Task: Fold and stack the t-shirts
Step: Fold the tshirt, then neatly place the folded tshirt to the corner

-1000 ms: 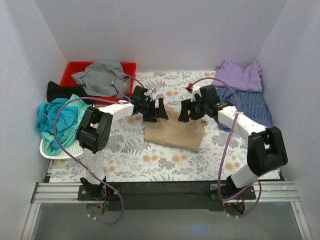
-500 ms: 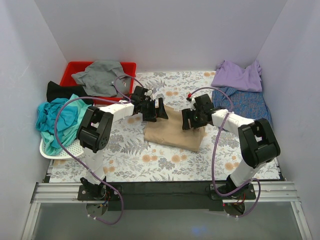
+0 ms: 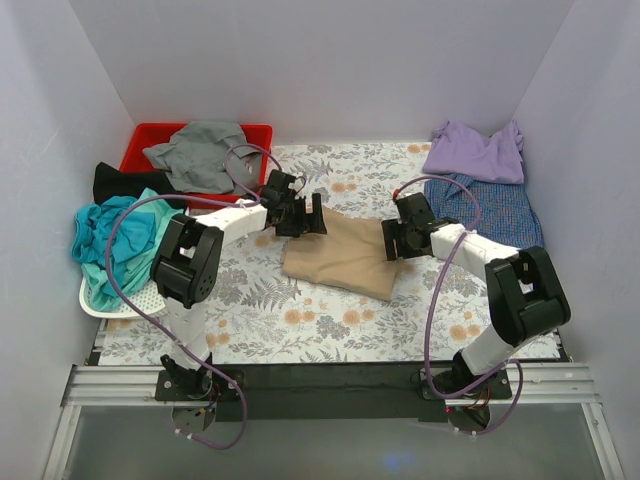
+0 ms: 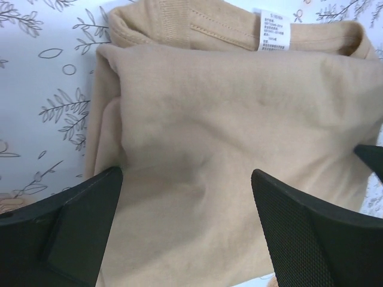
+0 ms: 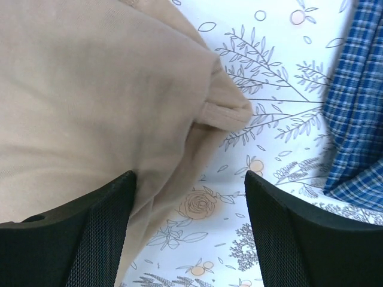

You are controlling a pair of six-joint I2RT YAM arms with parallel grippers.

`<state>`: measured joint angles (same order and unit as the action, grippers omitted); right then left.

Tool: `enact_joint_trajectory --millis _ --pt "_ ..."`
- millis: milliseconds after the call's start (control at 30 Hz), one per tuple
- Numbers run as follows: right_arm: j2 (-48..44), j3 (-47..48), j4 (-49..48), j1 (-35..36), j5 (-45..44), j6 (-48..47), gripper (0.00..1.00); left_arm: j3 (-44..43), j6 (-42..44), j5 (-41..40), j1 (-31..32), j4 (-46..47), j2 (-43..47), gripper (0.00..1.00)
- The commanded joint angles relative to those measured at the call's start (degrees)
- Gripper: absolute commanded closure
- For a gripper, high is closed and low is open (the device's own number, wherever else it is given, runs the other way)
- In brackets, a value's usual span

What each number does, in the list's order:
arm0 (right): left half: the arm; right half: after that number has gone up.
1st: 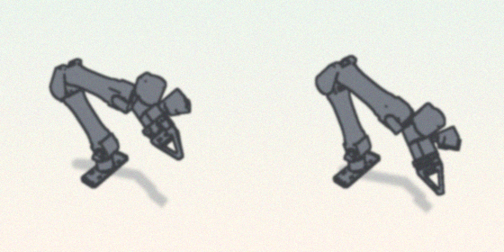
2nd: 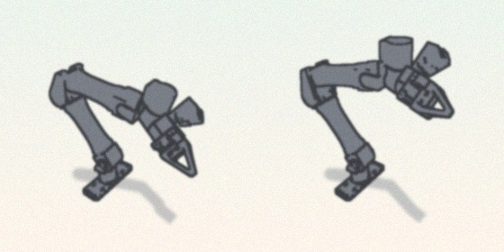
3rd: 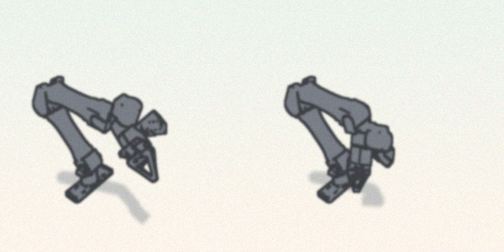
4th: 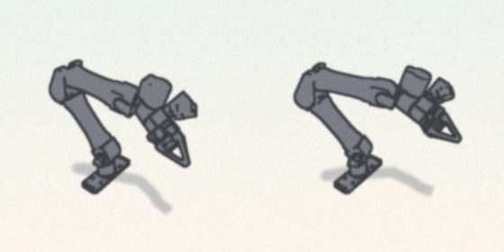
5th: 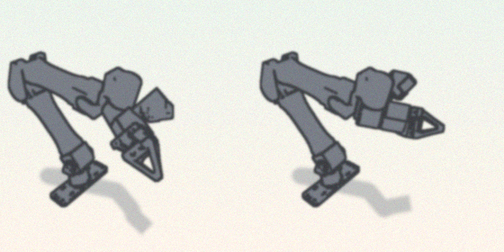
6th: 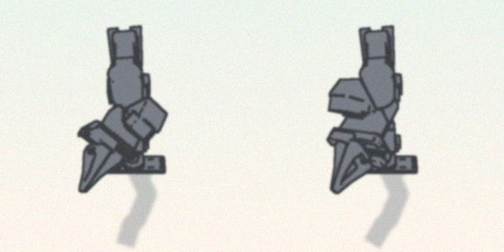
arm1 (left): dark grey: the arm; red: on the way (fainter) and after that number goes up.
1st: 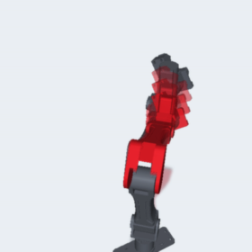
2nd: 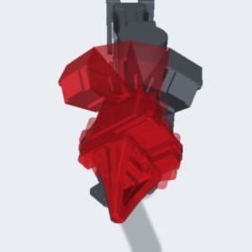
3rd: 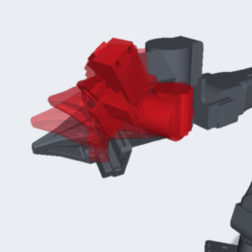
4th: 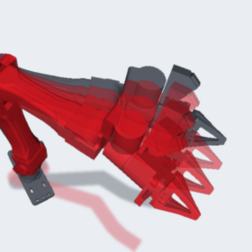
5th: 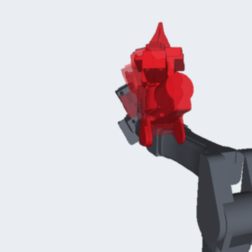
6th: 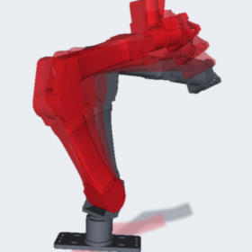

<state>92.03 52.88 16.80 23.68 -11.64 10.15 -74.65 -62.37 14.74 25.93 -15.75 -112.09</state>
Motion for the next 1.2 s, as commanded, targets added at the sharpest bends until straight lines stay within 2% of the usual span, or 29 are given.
enact_joint_trajectory --millis 0,167,300,467,567,733,800,933,1033,1167 --pt "-6.05 0.29 1.57 -0.22 -3.13 -0.84 0.21 -2.24 3.57 -5.08 -1.06 -5.25 3.37 0.11" --pt "-10.90 3.45 3.06 0.05 6.96 -0.40 0.22 -4.10 2.34 1.94 -0.97 -7.19 6.79 0.11" --pt "-11.87 3.11 2.37 0.66 18.47 2.50 0.22 -1.38 1.73 7.31 -1.06 -7.89 9.35 0.11" --pt "-9.94 -0.67 -2.37 3.56 24.55 7.07 0.23 4.95 -0.03 12.85 -0.88 -5.27 10.32 0.11" --pt "-8.45 -2.95 -3.96 5.41 24.21 9.00 0.23 8.29 -1.26 13.47 -0.88 -3.50 10.05 0.10" --pt "-6.86 -7.52 -2.56 5.94 21.58 12.08 0.23 10.49 -1.97 7.86 -0.80 -4.63 8.74 0.10" --pt "-7.39 -8.93 -0.55 5.85 17.82 13.31 0.23 10.84 -2.14 3.57 -0.88 -5.61 8.47 0.10" --pt "-9.06 -11.66 2.70 5.85 8.76 14.37 0.22 13.04 -2.41 -0.06 -0.80 -7.10 8.91 0.10" --pt "-7.83 -11.14 3.15 5.50 5.67 13.76 0.20 14.79 -3.02 1.51 -0.88 -6.84 9.35 0.10" --pt "-1.53 -5.80 3.24 5.15 3.21 11.47 0.20 18.39 -5.21 3.09 -0.88 -5.70 10.66 0.10"
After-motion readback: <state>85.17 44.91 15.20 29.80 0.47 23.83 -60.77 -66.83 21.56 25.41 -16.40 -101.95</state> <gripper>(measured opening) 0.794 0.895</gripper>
